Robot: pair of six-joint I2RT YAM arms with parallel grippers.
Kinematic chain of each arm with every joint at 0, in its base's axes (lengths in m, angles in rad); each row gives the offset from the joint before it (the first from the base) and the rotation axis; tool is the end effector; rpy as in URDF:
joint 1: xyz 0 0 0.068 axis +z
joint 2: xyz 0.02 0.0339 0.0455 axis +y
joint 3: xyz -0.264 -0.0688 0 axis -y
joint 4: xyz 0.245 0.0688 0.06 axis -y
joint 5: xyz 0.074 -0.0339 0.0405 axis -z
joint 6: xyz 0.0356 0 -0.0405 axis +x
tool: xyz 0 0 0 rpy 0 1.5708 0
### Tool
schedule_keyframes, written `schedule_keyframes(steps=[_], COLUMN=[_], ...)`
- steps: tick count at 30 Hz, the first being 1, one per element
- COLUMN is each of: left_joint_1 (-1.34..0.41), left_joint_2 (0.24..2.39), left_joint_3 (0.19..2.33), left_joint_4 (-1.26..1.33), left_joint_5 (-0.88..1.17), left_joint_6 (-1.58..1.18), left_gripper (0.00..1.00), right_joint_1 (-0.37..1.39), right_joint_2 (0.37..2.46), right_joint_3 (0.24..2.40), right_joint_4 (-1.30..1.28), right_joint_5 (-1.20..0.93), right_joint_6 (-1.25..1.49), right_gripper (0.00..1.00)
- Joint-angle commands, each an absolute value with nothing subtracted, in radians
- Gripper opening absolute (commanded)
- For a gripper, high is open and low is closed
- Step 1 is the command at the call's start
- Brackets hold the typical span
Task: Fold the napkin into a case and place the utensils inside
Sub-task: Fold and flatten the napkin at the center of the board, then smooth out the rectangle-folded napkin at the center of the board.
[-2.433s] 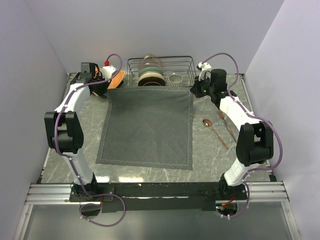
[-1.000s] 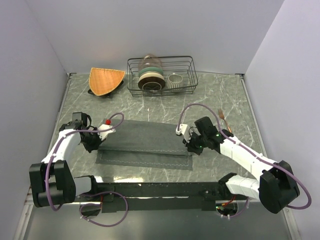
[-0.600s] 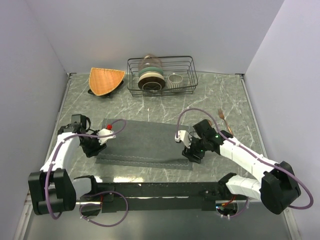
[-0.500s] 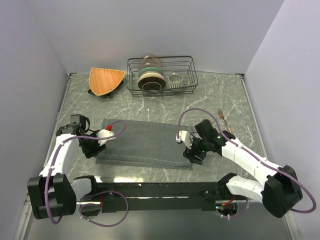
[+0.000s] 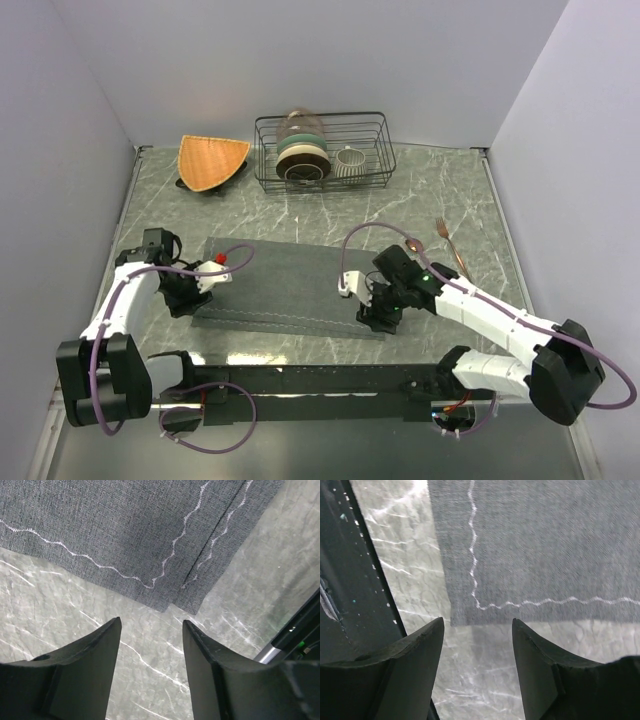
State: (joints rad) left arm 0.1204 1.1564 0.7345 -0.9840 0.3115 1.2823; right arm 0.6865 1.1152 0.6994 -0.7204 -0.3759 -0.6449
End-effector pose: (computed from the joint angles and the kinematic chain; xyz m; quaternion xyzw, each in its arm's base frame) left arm 0.1795 0.0107 0.2031 0.5510 0.8160 -0.0656 0.1619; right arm 0.1443 0.1352 0.2093 -0.6241 0.7296 0.1868 0.2080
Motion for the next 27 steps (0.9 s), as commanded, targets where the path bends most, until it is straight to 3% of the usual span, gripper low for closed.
schedule_keyframes(steps=[1, 7, 18, 27], left_joint_1=[0.120, 0.121, 0.091, 0.006], left_joint_2=[1.175, 1.154, 1.200, 1.169], left_joint_3=[0.732, 0.698, 0.678, 0.597], left_joint_4=[-0.951, -0.933, -0.960, -0.867], left_joint_5=[0.350, 0.374, 0.361, 0.311], left_joint_6=[1.335, 1.446, 1.606, 1.545], left_gripper=[0.59, 0.60, 0.58, 0.53], right_joint_1=[0.739, 0.784, 0.807, 0.808], right_joint_2=[1.140, 1.218, 1.249, 1.255], right_joint_3=[0.675, 0.657, 0.618, 0.617], right_joint_4=[-0.658, -0.600, -0.548, -0.543], right_joint_5=[-0.330, -0.279, -0.233, -0.226], right_joint_6=[-0.640, -0.617, -0.606, -0.598], right_gripper=[0.63, 0.54, 0.49, 0.26])
